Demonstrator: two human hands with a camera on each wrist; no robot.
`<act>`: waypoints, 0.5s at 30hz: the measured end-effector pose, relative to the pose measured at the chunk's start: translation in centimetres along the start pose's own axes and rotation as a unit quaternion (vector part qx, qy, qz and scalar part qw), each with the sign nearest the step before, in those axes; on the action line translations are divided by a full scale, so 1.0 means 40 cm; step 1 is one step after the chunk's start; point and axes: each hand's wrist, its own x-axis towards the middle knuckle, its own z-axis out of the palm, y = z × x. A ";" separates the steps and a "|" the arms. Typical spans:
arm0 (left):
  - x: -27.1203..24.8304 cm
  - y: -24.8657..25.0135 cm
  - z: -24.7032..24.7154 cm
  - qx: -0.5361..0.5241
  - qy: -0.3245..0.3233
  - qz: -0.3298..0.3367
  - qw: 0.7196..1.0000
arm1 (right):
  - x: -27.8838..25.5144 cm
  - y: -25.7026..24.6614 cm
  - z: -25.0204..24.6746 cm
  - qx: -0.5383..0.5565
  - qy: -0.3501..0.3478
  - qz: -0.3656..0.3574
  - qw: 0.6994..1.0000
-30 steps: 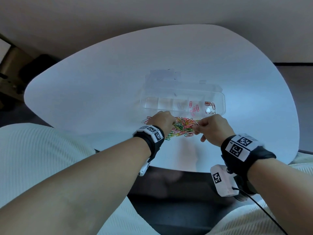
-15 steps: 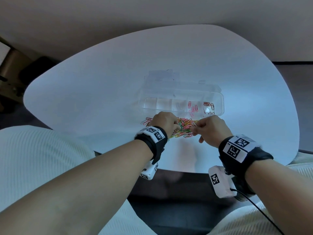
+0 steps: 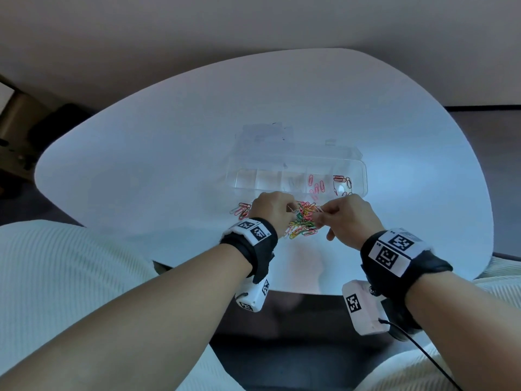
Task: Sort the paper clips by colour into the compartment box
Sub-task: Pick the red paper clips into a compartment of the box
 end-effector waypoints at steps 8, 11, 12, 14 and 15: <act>-0.021 0.000 -0.047 -0.179 0.079 -0.049 0.979 | 0.035 -0.060 -0.024 0.051 0.064 -0.024 0.996; -0.012 0.001 -0.076 -0.198 0.107 -0.056 0.973 | 0.066 -0.094 -0.019 0.048 0.093 -0.030 0.994; -0.008 -0.001 -0.086 -0.198 0.116 -0.056 0.972 | 0.075 -0.107 -0.014 0.034 0.099 -0.032 0.994; 0.001 -0.005 -0.104 -0.189 0.134 -0.054 0.971 | 0.094 -0.129 -0.001 -0.002 0.096 -0.027 0.995; 0.007 -0.005 -0.111 -0.183 0.142 -0.053 0.971 | 0.102 -0.136 0.006 -0.022 0.084 -0.021 0.996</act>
